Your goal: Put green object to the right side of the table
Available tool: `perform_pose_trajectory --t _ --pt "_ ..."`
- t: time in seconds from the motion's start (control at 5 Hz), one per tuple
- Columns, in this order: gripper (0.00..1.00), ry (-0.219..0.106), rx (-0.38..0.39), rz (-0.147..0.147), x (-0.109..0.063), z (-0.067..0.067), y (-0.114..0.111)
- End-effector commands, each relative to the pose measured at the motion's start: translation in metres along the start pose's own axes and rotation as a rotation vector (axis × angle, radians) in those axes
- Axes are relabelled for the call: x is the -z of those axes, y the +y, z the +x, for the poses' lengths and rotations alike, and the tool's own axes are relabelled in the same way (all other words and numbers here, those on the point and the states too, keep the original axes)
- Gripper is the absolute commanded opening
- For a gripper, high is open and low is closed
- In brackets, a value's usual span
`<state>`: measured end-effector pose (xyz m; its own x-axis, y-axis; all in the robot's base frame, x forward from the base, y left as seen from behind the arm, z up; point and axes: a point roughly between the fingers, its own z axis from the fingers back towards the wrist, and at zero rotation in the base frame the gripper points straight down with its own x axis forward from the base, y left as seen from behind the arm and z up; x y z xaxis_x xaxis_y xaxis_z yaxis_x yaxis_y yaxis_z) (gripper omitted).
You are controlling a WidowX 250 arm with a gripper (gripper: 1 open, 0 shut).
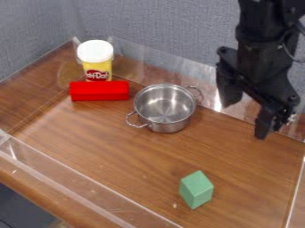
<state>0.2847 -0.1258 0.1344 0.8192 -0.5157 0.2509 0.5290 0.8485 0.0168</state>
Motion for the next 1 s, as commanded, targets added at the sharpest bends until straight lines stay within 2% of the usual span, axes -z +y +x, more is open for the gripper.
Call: perform_pose_trajectory --t 0.0,0.4,0.6,0.8 --pt "1.0 -0.024 0.015 -0.011 -0.006 0.004 -0.004" --pt "1.0 0.006 -0.013 -0.022 0.002 -0.002 0.002" --pt "1.0 0.04 -0.07 -0.011 0.003 -0.01 0.022" --pt "1.0 0.064 -0.163 0.019 -0.004 -0.022 0.06"
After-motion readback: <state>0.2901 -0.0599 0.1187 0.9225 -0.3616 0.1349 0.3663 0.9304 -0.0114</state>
